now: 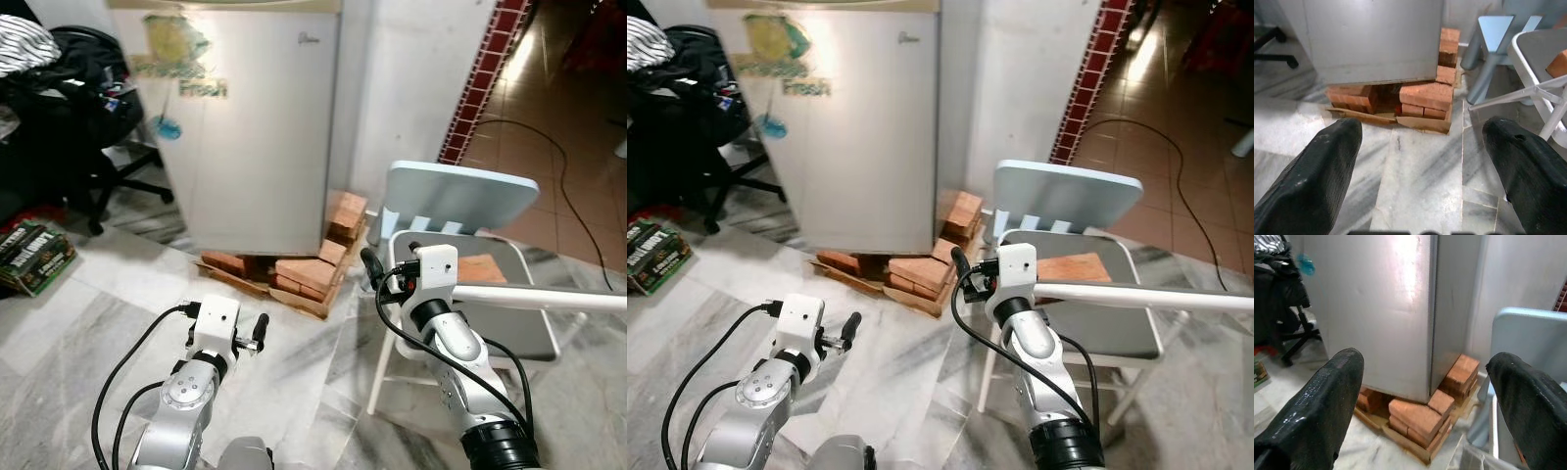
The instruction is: Restocking fridge
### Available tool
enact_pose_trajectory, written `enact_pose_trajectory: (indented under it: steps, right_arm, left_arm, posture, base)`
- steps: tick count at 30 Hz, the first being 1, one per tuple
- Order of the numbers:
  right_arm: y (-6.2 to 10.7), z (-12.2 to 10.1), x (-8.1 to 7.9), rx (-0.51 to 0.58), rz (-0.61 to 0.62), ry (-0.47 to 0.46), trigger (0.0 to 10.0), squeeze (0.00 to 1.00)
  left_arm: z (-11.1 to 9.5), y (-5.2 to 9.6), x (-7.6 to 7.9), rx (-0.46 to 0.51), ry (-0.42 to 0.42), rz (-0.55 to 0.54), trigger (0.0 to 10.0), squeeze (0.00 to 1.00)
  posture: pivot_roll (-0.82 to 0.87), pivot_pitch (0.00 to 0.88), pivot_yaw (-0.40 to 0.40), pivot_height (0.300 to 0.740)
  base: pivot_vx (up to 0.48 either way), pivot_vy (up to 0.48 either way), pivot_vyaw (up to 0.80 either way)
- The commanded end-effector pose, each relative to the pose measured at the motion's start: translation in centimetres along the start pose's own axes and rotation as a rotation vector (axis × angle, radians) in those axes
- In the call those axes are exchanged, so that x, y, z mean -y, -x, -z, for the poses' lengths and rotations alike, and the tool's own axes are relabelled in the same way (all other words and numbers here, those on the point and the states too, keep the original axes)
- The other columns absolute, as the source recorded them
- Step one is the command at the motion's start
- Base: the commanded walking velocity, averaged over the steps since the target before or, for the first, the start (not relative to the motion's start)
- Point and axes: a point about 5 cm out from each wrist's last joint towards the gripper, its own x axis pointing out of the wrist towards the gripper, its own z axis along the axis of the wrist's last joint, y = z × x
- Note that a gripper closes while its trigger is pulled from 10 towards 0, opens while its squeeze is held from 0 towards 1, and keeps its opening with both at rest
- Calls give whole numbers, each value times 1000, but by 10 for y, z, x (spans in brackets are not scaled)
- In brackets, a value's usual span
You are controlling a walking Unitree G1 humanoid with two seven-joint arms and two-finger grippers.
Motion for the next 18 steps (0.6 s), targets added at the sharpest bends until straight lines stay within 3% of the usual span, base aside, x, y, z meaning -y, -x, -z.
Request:
enact_pose_trajectory:
  steps: [1, 6, 18]
  right_arm:
    - [-5, -6, 2, 31, 32, 22, 10000, 0]
    - [-16, -15, 8, 59, 90, 58, 10000, 0]
    - [-17, -8, 3, 42, 79, 59, 10000, 0]
  left_arm:
    - [-6, -1, 0, 29, -26, 15, 10000, 0]
    - [-19, -2, -1, 94, -41, 30, 10000, 0]
    - [-34, -4, 4, 169, -4, 83, 10000, 0]
  posture:
    - [118, 0, -28, 740]
    - [110, 0, -18, 740]
    - [106, 0, -17, 740]
  base:
    - [0, 480, 0]
    - [0, 480, 0]
    - [0, 480, -33]
